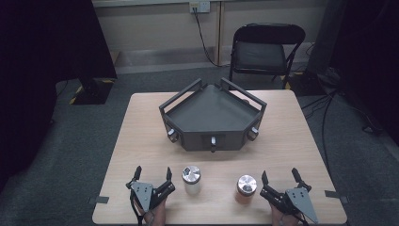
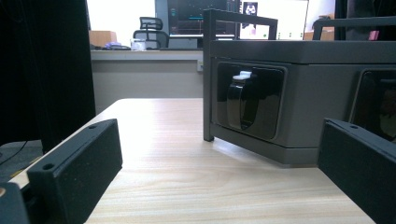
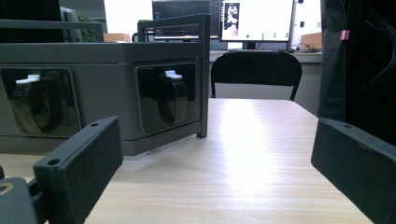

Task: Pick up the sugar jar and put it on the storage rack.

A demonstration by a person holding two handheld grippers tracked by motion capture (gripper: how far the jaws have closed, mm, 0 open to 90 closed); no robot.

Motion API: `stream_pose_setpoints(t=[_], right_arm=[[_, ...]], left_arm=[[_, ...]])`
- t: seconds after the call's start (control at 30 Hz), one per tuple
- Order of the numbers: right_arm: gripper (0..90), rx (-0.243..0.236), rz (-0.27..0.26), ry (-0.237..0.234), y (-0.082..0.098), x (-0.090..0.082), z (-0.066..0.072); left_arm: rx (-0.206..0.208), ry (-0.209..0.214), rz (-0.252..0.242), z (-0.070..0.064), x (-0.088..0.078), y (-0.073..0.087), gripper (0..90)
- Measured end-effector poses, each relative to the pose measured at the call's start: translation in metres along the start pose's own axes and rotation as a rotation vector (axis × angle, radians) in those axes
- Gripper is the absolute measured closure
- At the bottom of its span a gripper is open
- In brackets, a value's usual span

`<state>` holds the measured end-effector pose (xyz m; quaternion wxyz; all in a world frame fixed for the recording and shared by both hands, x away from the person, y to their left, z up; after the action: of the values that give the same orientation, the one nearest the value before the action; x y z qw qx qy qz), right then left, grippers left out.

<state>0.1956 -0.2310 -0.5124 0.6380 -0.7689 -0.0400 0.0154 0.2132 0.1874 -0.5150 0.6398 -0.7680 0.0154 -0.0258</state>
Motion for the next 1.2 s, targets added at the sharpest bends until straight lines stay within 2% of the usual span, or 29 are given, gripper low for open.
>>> stream_pose_setpoints(t=[0.2,0.4,0.5,0.63,0.73,1.07,1.2], right_arm=[[1.2,0.0,0.0,0.002,0.0,0.0,0.0],[1.2,0.001,0.0,0.002,0.0,0.0,0.0],[1.2,0.001,0.001,0.002,0.0,0.0,0.0],[1.1,0.0,0.0,0.002,0.0,0.0,0.0],[1.1,0.0,0.0,0.002,0.0,0.0,0.0],[1.1,0.0,0.0,0.002,0.0,0.0,0.0],[1.1,0.0,0.0,0.0,0.0,0.0,0.0]], left_arm=[[0.005,-0.014,0.0,-0.005,0.001,0.001,0.4],[-0.012,-0.014,0.004,-0.002,0.001,-0.001,0.4],[-0.02,0.006,0.023,-0.002,0.003,-0.005,0.1],[-0.014,0.024,-0.008,-0.005,0.001,-0.009,0.1],[-0.026,0.037,-0.018,-0.004,-0.002,-0.015,0.1],[-0.033,0.084,-0.039,-0.004,-0.006,-0.028,0.1],[-0.05,0.112,-0.035,-0.004,-0.007,-0.034,0.1]])
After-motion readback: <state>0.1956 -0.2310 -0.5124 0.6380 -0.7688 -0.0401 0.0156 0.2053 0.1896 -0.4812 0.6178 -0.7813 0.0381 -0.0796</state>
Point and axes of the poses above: each handheld gripper's, and its own axes: x roughly forward along the jaws, y roughly out of its underside, z roughly to its left, the point moved 7 cm from there along x, roughly forward along the jaws, and after that the axes turned 10 degrees about -x, right-handed, at the moved point
